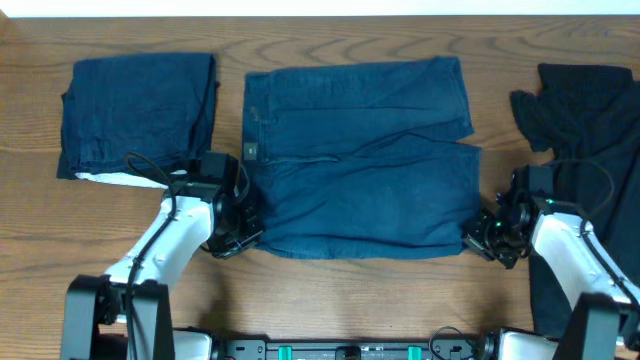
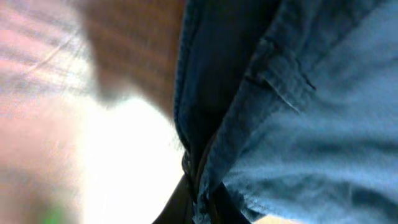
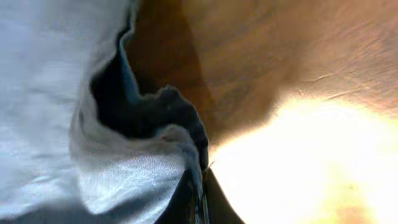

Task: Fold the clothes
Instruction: 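Lift both lower corners and fold them up over the far half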

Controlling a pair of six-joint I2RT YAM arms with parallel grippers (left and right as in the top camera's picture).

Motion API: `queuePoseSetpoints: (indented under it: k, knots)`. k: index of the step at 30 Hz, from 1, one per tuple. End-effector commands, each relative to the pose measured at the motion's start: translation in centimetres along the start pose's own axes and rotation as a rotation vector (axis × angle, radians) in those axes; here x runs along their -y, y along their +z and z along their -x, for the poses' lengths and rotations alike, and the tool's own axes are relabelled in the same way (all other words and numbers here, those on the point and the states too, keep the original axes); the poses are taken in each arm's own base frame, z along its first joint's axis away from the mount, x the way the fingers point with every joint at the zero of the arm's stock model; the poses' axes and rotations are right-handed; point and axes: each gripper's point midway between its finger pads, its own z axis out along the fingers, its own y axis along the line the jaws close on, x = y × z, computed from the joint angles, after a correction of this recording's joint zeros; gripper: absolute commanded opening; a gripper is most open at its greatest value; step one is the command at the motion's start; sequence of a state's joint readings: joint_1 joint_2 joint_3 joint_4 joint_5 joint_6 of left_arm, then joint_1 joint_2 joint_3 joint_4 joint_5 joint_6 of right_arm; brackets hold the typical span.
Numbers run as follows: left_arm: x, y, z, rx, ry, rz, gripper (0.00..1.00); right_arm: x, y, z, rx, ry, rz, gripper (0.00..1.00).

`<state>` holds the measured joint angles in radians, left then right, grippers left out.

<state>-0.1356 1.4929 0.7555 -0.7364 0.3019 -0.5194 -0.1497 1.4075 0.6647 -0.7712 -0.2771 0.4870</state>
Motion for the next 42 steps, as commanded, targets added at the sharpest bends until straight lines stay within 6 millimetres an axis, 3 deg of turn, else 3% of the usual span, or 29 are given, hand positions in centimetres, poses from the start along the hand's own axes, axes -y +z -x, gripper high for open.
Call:
queuePoseSetpoints:
  k: [1,10,14,20,23,27,33,42]
  knots:
    - [-0.1,-2.6,1.4,0.101,0.063,0.043,0.06,-1.9,-3.3,1.9,0.094,-0.065,0.051,0.01]
    - [-0.5,-6.7,0.1,0.159,0.07,0.047,0.06,-4.9,-10.4,3.2,0.191,-0.178,0.089,0.01]
    - [-0.8,-8.6,0.1,0.171,0.066,0.092,0.06,-6.6,-13.5,5.1,0.279,-0.213,0.11,0.01]
    - [0.0,-12.5,2.2,0.279,0.078,0.118,0.06,-9.0,-16.1,7.6,0.35,-0.241,0.142,0.01]
    - [1.6,-14.9,3.6,0.359,0.089,0.074,0.06,-10.6,-17.2,9.1,0.371,-0.261,0.155,0.01]
    - [3.4,-16.5,5.6,0.458,0.109,0.012,0.06,-12.6,-17.6,11.1,0.391,-0.284,0.17,0.01]
    - [5.7,-17.2,9.6,0.589,0.151,-0.034,0.06,-16.1,-17.1,14.9,0.491,-0.358,0.222,0.01]
    - [8.8,-15.6,15.8,0.709,0.154,-0.086,0.06,-18.5,-13.4,18.8,0.532,-0.416,0.238,0.01]
